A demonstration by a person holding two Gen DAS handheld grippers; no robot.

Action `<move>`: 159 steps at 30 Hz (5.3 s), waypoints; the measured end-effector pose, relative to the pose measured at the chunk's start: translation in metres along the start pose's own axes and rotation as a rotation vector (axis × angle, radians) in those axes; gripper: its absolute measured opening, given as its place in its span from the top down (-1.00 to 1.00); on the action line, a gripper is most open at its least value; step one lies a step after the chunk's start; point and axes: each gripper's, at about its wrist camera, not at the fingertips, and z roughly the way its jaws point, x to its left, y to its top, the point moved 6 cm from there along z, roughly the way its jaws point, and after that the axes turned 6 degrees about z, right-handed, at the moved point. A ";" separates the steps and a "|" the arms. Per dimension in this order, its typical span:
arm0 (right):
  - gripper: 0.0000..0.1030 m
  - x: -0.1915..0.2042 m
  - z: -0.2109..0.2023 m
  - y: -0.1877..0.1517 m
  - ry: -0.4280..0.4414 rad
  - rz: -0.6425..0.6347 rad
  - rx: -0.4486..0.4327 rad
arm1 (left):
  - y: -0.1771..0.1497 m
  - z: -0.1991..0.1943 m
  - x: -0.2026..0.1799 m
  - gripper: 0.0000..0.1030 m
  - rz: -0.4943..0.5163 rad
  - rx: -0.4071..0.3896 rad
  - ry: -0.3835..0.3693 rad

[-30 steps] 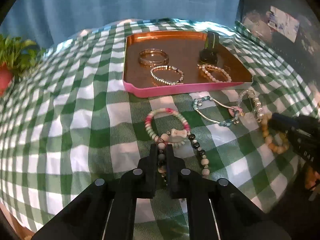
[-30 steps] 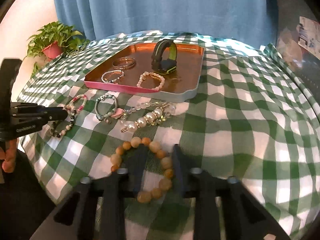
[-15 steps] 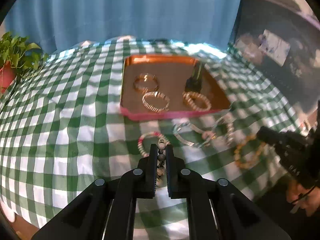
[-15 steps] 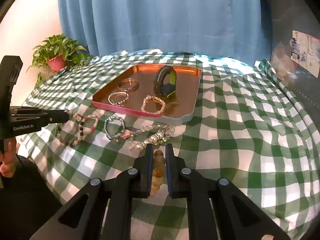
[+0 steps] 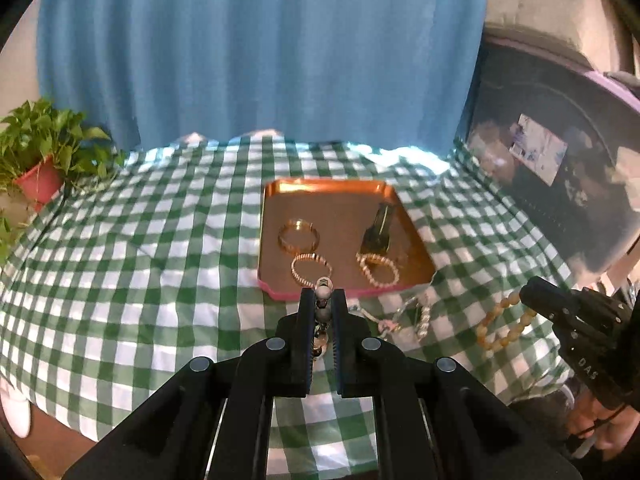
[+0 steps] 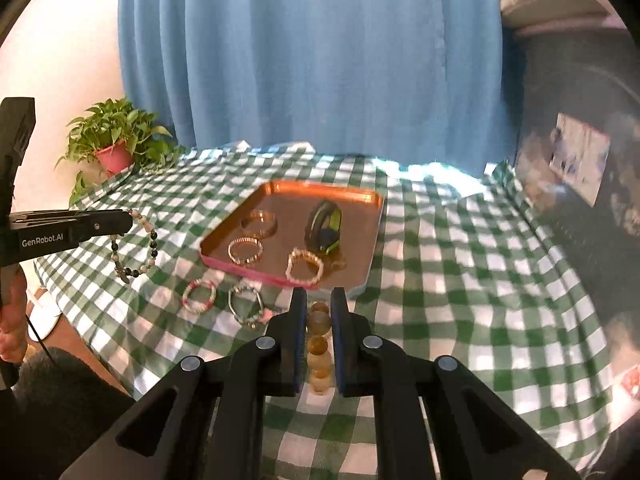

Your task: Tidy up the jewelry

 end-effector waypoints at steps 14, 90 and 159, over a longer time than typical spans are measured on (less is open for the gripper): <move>0.80 0.013 -0.002 0.056 -0.008 -0.039 -0.044 | 0.056 0.002 0.000 0.85 -0.008 -0.081 -0.096; 0.49 -0.010 0.080 -0.066 0.048 0.212 0.104 | -0.081 0.104 0.037 -0.48 -0.044 0.119 0.024; 0.81 -0.004 -0.043 -0.031 0.080 0.211 -0.035 | -0.034 -0.052 -0.031 0.88 0.000 -0.109 0.011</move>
